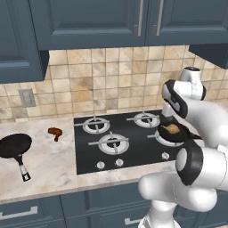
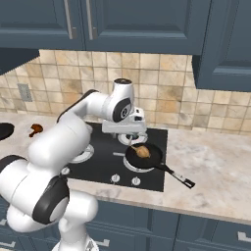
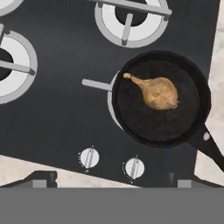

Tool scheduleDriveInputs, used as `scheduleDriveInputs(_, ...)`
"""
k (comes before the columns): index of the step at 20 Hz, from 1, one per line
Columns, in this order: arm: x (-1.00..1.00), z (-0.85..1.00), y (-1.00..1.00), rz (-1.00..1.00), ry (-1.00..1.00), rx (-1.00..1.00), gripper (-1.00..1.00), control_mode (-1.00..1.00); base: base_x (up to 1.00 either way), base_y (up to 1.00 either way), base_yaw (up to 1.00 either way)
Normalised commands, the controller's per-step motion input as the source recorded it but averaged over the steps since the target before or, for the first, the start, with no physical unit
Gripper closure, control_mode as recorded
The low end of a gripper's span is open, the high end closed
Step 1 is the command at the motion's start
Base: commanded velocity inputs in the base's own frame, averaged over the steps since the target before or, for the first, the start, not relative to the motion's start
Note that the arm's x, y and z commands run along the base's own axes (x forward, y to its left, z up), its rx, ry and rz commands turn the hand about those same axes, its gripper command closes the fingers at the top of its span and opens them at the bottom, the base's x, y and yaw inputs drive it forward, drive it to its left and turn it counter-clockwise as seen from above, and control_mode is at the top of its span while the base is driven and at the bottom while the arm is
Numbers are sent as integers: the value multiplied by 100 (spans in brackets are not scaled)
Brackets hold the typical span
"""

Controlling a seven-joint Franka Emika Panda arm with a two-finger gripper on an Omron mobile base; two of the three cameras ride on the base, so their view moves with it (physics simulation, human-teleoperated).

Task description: Place both pans onto different burners. Then place the onion and the chicken drumstick on different pans.

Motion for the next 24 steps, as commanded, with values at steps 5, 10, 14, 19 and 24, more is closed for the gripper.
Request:
scheduleDriveInputs(5,-13,0,0,-10,-3,0,-100,-100,0,0,0)
scheduleDriveInputs(10,0,0,0,-4,0,0,-100,-100,0,0,0)
scheduleDriveInputs(14,0,0,5,0,0,0,-100,-100,0,0,0)
scheduleDriveInputs(19,0,0,2,0,0,0,-100,100,0,0,0)
scheduleDriveInputs(24,0,0,0,0,0,0,-100,100,0,22,0)
